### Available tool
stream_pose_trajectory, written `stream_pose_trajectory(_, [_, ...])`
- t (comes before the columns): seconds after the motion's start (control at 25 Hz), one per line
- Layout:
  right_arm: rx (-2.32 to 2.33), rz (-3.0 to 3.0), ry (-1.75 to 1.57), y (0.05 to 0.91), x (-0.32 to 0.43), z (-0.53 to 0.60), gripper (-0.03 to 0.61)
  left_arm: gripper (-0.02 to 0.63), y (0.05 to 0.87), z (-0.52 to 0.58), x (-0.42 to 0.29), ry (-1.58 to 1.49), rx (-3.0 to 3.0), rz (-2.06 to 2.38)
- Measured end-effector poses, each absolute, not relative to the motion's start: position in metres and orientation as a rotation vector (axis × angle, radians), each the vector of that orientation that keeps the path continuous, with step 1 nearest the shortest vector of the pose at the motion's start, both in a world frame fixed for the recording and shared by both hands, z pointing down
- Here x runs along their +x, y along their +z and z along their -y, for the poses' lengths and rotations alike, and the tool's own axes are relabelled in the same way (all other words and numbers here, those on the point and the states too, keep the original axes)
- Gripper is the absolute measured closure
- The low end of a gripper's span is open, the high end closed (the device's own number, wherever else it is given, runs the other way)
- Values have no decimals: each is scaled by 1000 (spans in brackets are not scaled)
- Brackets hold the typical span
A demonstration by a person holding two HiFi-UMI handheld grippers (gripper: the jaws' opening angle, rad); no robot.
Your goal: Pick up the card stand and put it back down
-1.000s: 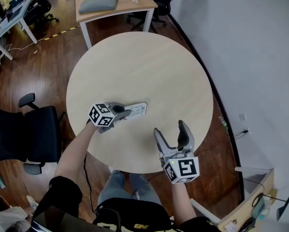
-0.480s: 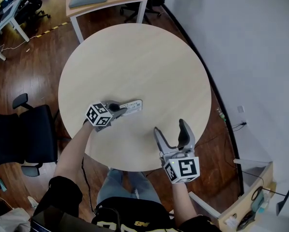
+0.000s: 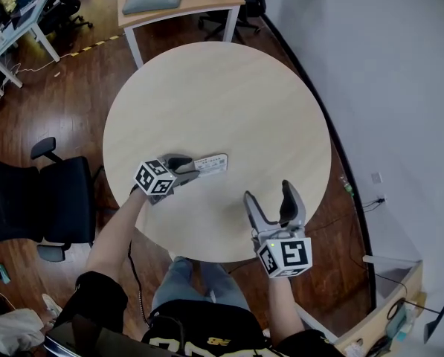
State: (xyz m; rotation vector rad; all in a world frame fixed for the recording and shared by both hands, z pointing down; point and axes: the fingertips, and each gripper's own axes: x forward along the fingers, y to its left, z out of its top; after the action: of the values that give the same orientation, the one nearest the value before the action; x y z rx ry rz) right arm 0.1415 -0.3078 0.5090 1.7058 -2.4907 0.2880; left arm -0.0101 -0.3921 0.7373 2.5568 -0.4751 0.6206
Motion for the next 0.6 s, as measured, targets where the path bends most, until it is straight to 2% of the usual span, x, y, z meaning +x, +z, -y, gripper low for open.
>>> stream_pose_trajectory(0.2, [1679, 2576, 246, 487, 132, 311, 192, 394, 682, 391, -33, 520, 2593, 649])
stream_pose_trajectory(0.44, [1626, 2688, 192, 454, 125, 292, 192, 387, 571, 353, -53, 353, 2673, 927])
stream_pose_trajectory(0.6, [1573, 2758, 166, 444, 109, 272, 192, 333, 516, 309, -77, 276, 2697, 1177])
